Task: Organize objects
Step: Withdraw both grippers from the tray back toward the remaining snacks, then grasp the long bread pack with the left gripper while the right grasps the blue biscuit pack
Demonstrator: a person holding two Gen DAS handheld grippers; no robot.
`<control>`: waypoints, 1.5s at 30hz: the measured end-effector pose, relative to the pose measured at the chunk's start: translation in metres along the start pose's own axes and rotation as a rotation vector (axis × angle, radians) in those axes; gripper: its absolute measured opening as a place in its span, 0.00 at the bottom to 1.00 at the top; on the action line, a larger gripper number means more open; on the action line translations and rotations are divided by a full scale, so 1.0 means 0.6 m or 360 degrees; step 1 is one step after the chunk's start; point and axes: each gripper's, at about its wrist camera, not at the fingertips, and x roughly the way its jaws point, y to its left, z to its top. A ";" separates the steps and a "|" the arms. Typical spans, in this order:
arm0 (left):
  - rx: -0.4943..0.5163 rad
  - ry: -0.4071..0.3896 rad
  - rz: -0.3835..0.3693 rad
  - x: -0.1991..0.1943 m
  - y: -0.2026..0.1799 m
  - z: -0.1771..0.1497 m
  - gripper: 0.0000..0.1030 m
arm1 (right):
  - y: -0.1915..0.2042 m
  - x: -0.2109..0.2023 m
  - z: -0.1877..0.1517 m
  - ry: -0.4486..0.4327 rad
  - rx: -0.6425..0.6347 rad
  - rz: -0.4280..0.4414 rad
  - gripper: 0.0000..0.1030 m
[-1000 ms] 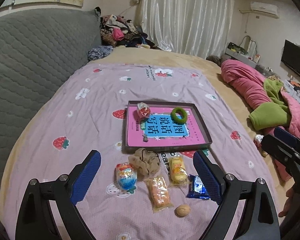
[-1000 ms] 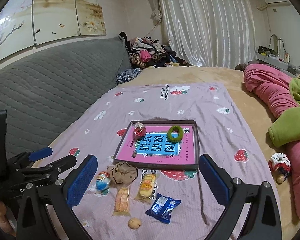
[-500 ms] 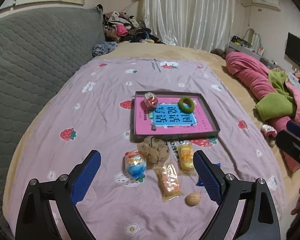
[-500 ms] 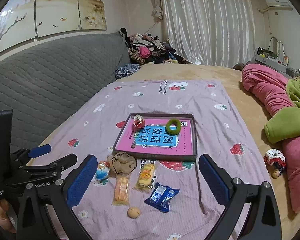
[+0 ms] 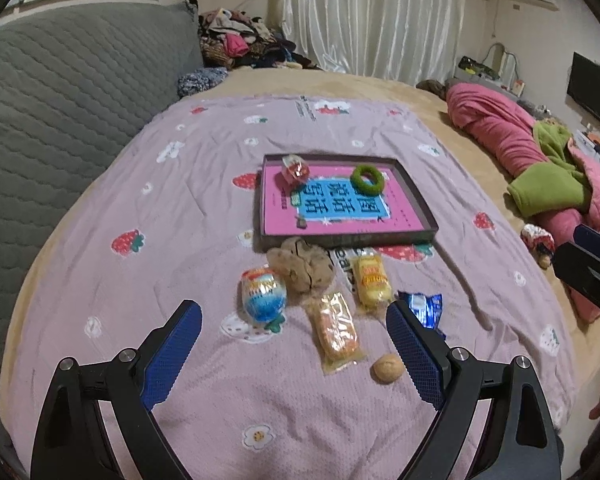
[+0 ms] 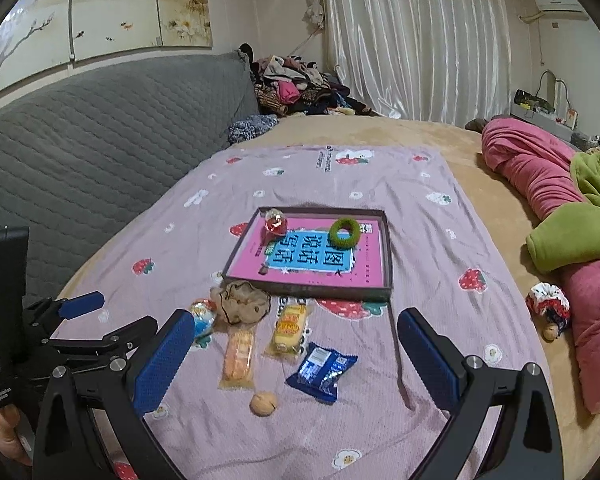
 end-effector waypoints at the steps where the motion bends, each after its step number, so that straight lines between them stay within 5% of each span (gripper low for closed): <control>1: -0.0001 0.0007 0.0002 0.002 -0.002 -0.003 0.91 | 0.000 0.002 -0.004 0.0009 -0.0002 0.0000 0.99; 45: -0.0041 0.0292 -0.0020 0.172 -0.050 -0.085 0.91 | -0.045 0.163 -0.116 0.0375 0.0037 -0.0139 0.99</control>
